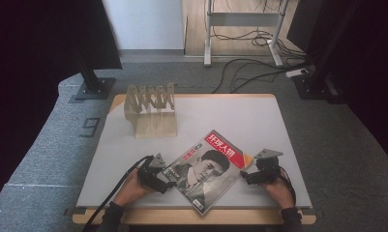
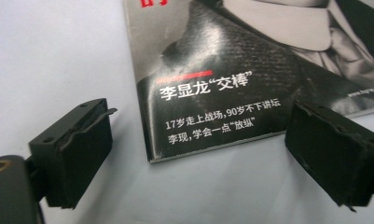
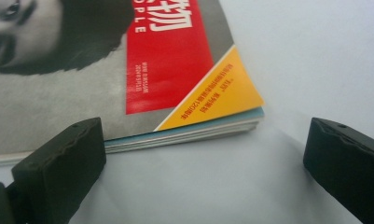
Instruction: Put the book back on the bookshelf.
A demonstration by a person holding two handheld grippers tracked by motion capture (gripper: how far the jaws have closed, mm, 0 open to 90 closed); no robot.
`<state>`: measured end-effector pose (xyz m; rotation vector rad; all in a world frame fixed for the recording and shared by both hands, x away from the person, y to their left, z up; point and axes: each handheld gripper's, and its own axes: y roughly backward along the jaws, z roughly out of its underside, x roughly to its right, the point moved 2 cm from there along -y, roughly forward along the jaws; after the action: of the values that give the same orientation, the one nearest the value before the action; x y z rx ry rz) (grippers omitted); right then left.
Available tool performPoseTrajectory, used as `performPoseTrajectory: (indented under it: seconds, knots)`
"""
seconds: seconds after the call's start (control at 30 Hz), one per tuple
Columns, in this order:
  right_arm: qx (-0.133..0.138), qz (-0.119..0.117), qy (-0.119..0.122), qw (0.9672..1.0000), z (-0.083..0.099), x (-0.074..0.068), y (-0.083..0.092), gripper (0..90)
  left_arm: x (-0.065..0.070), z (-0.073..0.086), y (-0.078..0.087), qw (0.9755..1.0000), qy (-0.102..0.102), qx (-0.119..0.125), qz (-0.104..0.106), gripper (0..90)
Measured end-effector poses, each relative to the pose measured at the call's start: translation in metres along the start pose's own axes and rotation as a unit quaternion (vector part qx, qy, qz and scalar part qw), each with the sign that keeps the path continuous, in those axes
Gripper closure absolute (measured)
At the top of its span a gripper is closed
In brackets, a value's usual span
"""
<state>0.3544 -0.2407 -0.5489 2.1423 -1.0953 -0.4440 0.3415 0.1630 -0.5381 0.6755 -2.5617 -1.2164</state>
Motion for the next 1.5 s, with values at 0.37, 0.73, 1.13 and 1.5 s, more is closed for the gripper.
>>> performPoseTrajectory:
  seconds: [0.37, 0.73, 1.13, 1.5]
  knots:
    - [-0.005, 0.005, -0.008, 0.9999, -0.02, 0.017, -0.019, 0.0, 0.025, 0.0, -0.002, 0.9999, -0.01, 0.005, 0.013, 6.8]
    - [-0.022, 0.024, -0.008, 0.9994, -0.048, 0.032, -0.043, 0.0, 0.041, 0.0, 0.001, 0.999, 0.002, 0.011, 0.043, 7.4]
    - [-0.013, -0.003, -0.019, 0.9997, -0.048, 0.035, -0.038, 3.4, 0.023, 0.013, 0.008, 0.9984, 0.052, 0.013, -0.018, 0.0]
    - [-0.002, -0.009, -0.012, 0.9999, -0.058, 0.036, -0.026, 3.3, 0.02, 0.016, 0.006, 0.9976, 0.052, 0.015, -0.042, 0.0]
